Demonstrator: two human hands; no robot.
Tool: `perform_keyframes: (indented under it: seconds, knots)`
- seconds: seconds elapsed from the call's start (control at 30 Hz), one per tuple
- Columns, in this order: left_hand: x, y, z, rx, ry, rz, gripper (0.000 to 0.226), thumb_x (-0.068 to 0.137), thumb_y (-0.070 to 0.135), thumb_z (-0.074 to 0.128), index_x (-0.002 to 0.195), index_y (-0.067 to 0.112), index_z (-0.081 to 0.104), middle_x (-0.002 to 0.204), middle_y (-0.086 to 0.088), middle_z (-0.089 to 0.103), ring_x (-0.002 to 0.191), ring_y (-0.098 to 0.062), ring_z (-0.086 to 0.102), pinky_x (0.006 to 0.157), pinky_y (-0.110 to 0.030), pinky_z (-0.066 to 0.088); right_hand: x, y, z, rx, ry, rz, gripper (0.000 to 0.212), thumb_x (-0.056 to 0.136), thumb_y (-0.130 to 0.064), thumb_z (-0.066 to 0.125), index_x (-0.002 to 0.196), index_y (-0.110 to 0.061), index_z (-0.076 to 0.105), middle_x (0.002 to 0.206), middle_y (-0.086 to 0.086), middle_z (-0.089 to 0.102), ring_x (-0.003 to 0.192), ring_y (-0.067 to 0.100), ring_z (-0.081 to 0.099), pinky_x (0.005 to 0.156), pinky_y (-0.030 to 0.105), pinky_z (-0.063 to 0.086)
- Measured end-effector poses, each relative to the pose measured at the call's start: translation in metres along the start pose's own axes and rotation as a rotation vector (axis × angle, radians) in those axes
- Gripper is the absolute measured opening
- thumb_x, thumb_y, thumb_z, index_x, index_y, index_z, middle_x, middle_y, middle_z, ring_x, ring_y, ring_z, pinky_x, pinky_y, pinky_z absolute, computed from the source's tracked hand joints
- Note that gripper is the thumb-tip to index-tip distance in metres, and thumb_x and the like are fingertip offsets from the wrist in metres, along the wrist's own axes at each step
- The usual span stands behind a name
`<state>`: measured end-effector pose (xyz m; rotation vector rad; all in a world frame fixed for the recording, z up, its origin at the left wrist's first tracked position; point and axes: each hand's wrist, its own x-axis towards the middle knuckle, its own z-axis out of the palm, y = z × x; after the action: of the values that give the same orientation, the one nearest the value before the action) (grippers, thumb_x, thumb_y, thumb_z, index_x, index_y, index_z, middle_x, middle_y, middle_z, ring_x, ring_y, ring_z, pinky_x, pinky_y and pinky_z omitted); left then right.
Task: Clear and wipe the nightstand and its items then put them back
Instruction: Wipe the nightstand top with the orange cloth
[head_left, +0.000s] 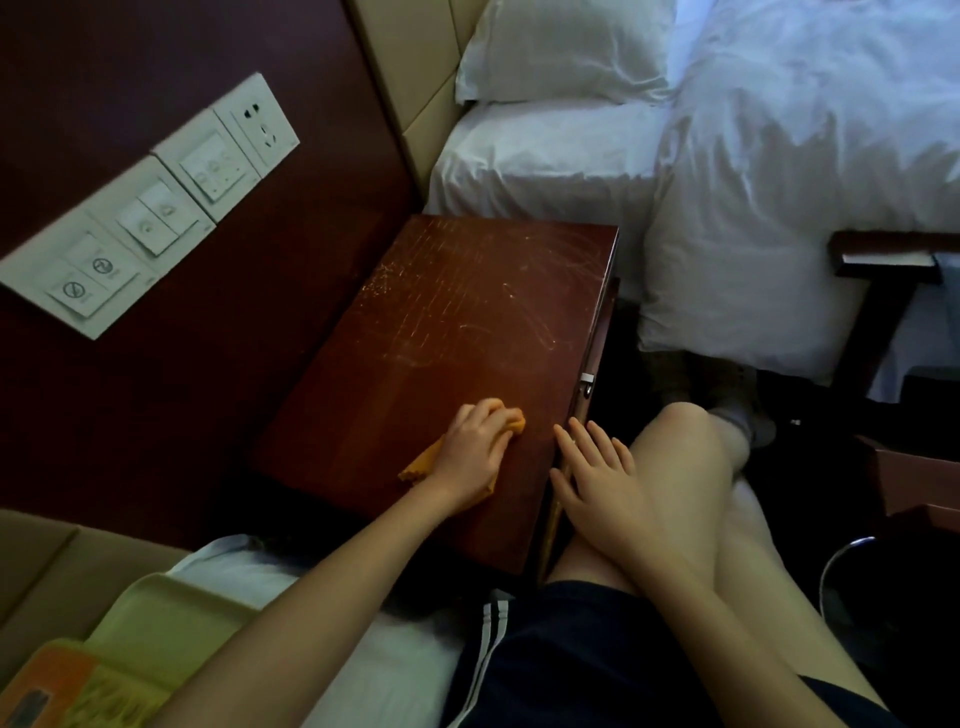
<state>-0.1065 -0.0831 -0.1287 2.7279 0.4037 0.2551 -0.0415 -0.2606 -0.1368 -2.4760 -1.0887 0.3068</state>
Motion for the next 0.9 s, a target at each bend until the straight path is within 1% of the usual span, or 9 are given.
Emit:
perform_keyframes:
  seconds: [0.13, 0.3, 0.37, 0.43, 0.53, 0.67, 0.73, 0.8, 0.9]
  knots:
    - [0.005, -0.019, -0.005, 0.019, 0.066, -0.146, 0.029, 0.095, 0.019, 0.045, 0.122, 0.016, 0.056, 0.125, -0.003, 0.050, 0.110, -0.020, 0.042, 0.090, -0.022, 0.032, 0.002, -0.001, 0.002, 0.003, 0.000, 0.002, 0.055, 0.099, -0.040, 0.031, 0.149, -0.027, 0.013, 0.157, -0.003, 0.010, 0.144, 0.015, 0.001, 0.112, 0.031, -0.005]
    - [0.047, -0.001, 0.006, 0.042, 0.203, -0.416, 0.028, 0.096, 0.018, 0.041, 0.119, 0.017, 0.057, 0.129, -0.004, 0.049, 0.110, -0.023, 0.043, 0.092, -0.030, 0.034, -0.001, 0.001, 0.002, 0.020, 0.030, 0.009, 0.053, 0.098, -0.037, 0.035, 0.148, -0.025, 0.019, 0.156, -0.002, 0.015, 0.144, 0.017, 0.005, 0.113, 0.032, -0.001]
    - [0.057, 0.012, 0.012, 0.036, 0.222, -0.463, 0.027, 0.096, 0.017, 0.041, 0.119, 0.017, 0.057, 0.129, -0.004, 0.049, 0.110, -0.024, 0.043, 0.092, -0.031, 0.034, -0.002, 0.001, 0.002, 0.027, 0.036, 0.010, 0.053, 0.098, -0.037, 0.035, 0.148, -0.025, 0.020, 0.156, -0.002, 0.016, 0.144, 0.017, 0.006, 0.113, 0.033, 0.000]
    - [0.057, 0.026, 0.017, 0.032, 0.196, -0.404, 0.027, 0.096, 0.016, 0.041, 0.119, 0.016, 0.056, 0.128, -0.005, 0.050, 0.110, -0.024, 0.043, 0.092, -0.032, 0.035, -0.001, 0.001, 0.003, 0.026, 0.041, 0.011, 0.053, 0.098, -0.036, 0.035, 0.148, -0.025, 0.021, 0.155, -0.002, 0.017, 0.144, 0.017, 0.006, 0.113, 0.033, 0.001]
    - [0.039, 0.038, 0.024, 0.024, 0.106, -0.175, 0.029, 0.095, 0.017, 0.043, 0.122, 0.016, 0.056, 0.125, -0.005, 0.051, 0.109, -0.023, 0.043, 0.091, -0.031, 0.038, 0.000, 0.002, 0.004, 0.019, 0.054, 0.011, 0.053, 0.098, -0.036, 0.036, 0.147, -0.024, 0.023, 0.155, -0.002, 0.018, 0.144, 0.017, 0.008, 0.114, 0.033, 0.002]
    - [0.006, 0.019, 0.016, -0.007, 0.014, 0.019, 0.029, 0.094, 0.019, 0.047, 0.122, 0.017, 0.057, 0.122, -0.003, 0.052, 0.109, -0.020, 0.042, 0.090, -0.024, 0.034, -0.001, 0.003, 0.006, 0.025, 0.064, 0.006, 0.053, 0.098, -0.037, 0.037, 0.147, -0.024, 0.024, 0.155, -0.001, 0.019, 0.144, 0.017, 0.008, 0.114, 0.033, 0.002]
    - [-0.001, 0.003, 0.008, 0.007, 0.040, -0.017, 0.029, 0.094, 0.019, 0.047, 0.122, 0.017, 0.057, 0.123, -0.002, 0.051, 0.109, -0.018, 0.041, 0.090, -0.021, 0.031, -0.001, 0.004, 0.006, 0.034, 0.064, 0.010, 0.053, 0.098, -0.037, 0.036, 0.147, -0.024, 0.023, 0.155, -0.001, 0.019, 0.144, 0.017, 0.007, 0.113, 0.032, 0.001]
    - [0.002, -0.011, 0.002, 0.007, 0.080, -0.126, 0.030, 0.095, 0.020, 0.045, 0.122, 0.018, 0.057, 0.124, -0.002, 0.051, 0.110, -0.018, 0.041, 0.089, -0.020, 0.030, 0.001, 0.003, 0.006, 0.039, 0.051, 0.012, 0.053, 0.098, -0.038, 0.034, 0.147, -0.024, 0.021, 0.155, -0.002, 0.017, 0.144, 0.017, 0.005, 0.113, 0.032, -0.001]
    - [0.023, -0.015, 0.000, 0.010, 0.151, -0.282, 0.028, 0.096, 0.019, 0.043, 0.119, 0.017, 0.058, 0.126, -0.003, 0.050, 0.111, -0.020, 0.041, 0.091, -0.025, 0.033, 0.001, 0.002, 0.006, 0.037, 0.038, 0.021, 0.053, 0.098, -0.038, 0.033, 0.148, -0.025, 0.019, 0.156, -0.002, 0.015, 0.144, 0.016, 0.003, 0.113, 0.031, -0.003]
